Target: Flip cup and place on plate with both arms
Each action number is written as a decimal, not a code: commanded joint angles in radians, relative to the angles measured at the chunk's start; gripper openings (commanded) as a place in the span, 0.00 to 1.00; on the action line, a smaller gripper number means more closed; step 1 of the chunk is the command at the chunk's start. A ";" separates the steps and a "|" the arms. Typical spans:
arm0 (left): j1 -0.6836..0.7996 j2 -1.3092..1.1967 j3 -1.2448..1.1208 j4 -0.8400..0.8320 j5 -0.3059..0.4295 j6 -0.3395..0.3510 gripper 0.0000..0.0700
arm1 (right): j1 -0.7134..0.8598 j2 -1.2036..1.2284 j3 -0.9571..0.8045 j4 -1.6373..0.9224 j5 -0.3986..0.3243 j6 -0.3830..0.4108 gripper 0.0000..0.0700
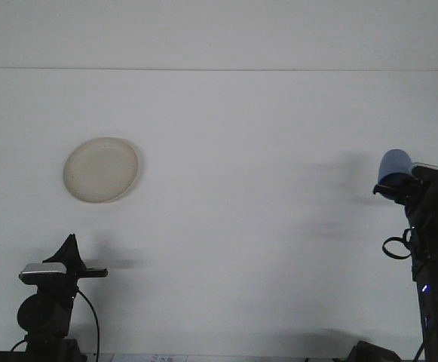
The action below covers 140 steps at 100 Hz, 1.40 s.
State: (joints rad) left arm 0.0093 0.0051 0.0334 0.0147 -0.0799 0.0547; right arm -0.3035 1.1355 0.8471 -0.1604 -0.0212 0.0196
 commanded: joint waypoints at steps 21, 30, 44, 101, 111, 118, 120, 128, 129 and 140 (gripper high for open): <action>0.003 -0.002 -0.019 0.012 -0.003 0.005 0.02 | 0.352 -0.055 0.286 -0.554 -0.010 0.055 0.00; 0.003 -0.002 -0.019 0.012 -0.003 0.005 0.02 | 0.471 -0.014 0.388 -0.685 -0.017 0.063 0.00; 0.003 -0.002 -0.019 0.012 -0.003 0.005 0.02 | 0.623 0.100 0.532 -0.867 -0.098 0.071 0.00; 0.003 -0.002 -0.019 0.012 -0.003 0.005 0.02 | 0.934 0.554 0.667 -1.079 -0.121 0.006 0.00; 0.003 -0.002 -0.019 0.012 -0.003 0.005 0.02 | 0.957 0.589 0.668 -1.100 -0.117 0.002 0.00; 0.003 -0.002 -0.019 0.012 -0.003 0.005 0.02 | 0.967 0.607 0.668 -1.111 -0.116 -0.010 0.00; 0.003 -0.002 -0.019 0.012 -0.003 0.005 0.02 | 0.970 0.611 0.668 -1.113 -0.113 -0.010 0.00; 0.003 -0.002 -0.019 0.012 -0.003 0.005 0.02 | 0.978 0.622 0.668 -1.116 -0.109 -0.010 0.00; 0.003 -0.002 -0.019 0.012 -0.003 0.005 0.02 | 0.978 0.623 0.668 -1.117 -0.109 -0.010 0.00; 0.003 -0.002 -0.019 0.012 -0.003 0.005 0.02 | 0.980 0.640 0.668 -1.118 -0.109 -0.010 0.00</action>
State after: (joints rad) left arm 0.0093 0.0051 0.0334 0.0147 -0.0799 0.0547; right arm 0.6655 1.7390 1.4891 -1.2755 -0.1307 0.0223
